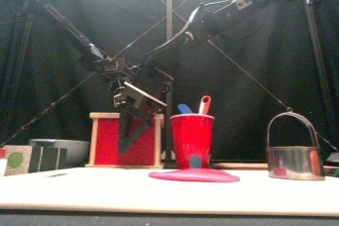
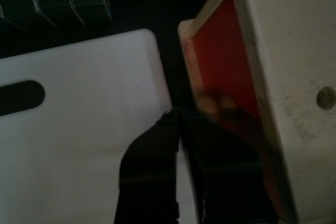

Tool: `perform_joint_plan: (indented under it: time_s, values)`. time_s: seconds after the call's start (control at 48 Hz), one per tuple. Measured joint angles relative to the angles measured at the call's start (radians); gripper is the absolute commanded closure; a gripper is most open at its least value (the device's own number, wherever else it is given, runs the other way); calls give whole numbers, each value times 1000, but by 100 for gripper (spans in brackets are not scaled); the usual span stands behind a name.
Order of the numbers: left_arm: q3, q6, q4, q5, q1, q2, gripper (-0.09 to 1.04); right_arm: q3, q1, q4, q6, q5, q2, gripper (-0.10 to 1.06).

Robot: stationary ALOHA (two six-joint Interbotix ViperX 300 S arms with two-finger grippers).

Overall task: Get the cutter from the drawer then cut the dough then place the extra dough in the bowl
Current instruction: Cut the dough

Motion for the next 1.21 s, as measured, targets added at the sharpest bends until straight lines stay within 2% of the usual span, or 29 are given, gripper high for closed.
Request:
perform_joint_plan:
  time_s: [0.25, 0.521, 0.854, 1.021, 1.208]
  values:
    - [0, -6, 2, -14, 0, 0, 42, -18, 6, 5, 2, 3, 0, 88]
    - [-3, -11, 0, -25, 12, -12, 42, -49, 72, 18, 2, 11, -52, 88]
    - [-29, -14, -29, -60, 37, -110, 42, -46, 144, 12, 2, -6, -107, 88]
    - [-21, 2, -120, -115, 55, -181, 42, 49, 155, -11, 3, -127, -198, 88]
    - [72, 66, -244, -202, 41, -275, 42, 229, 146, -2, 2, -253, -357, 88]
